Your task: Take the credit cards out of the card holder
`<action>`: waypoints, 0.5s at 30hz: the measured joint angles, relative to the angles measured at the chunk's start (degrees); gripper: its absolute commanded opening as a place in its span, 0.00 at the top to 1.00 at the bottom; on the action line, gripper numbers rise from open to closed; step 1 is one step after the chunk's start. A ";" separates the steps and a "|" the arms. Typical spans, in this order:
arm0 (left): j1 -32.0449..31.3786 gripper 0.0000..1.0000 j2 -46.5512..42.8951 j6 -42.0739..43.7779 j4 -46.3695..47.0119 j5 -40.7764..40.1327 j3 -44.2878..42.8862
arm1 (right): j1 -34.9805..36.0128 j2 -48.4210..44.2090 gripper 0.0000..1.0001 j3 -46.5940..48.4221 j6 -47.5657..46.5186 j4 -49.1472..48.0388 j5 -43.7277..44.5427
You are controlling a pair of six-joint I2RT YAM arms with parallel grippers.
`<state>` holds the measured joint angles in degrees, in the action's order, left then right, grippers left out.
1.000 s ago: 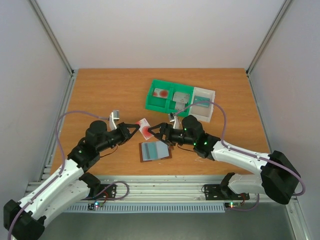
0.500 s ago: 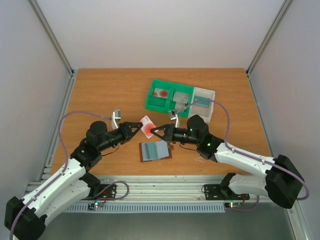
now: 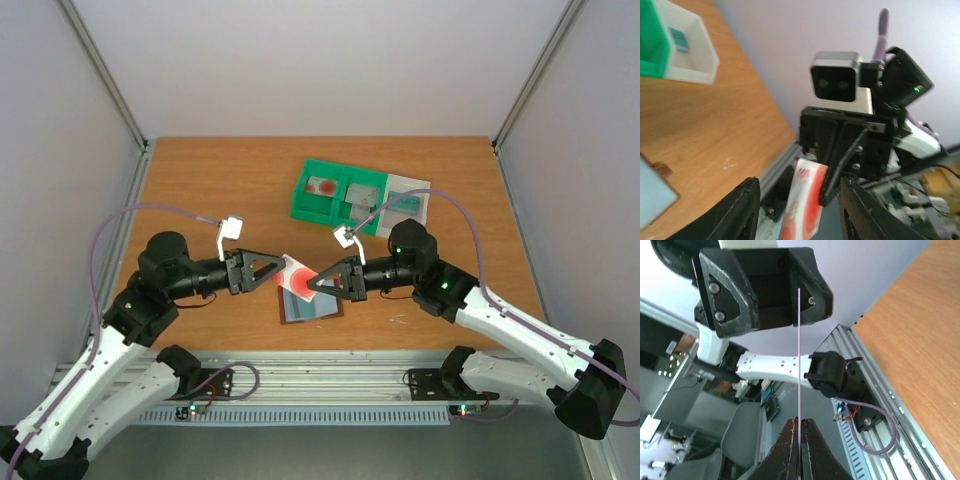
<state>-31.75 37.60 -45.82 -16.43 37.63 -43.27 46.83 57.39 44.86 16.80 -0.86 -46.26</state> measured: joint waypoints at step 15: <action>0.02 1.00 4.20 7.02 -5.20 9.57 -2.34 | -0.15 0.59 0.53 3.96 -6.01 12.26 -0.52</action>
<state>-31.73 41.80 -38.81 -21.63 47.20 -45.60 46.68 57.98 48.82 10.79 11.40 -46.78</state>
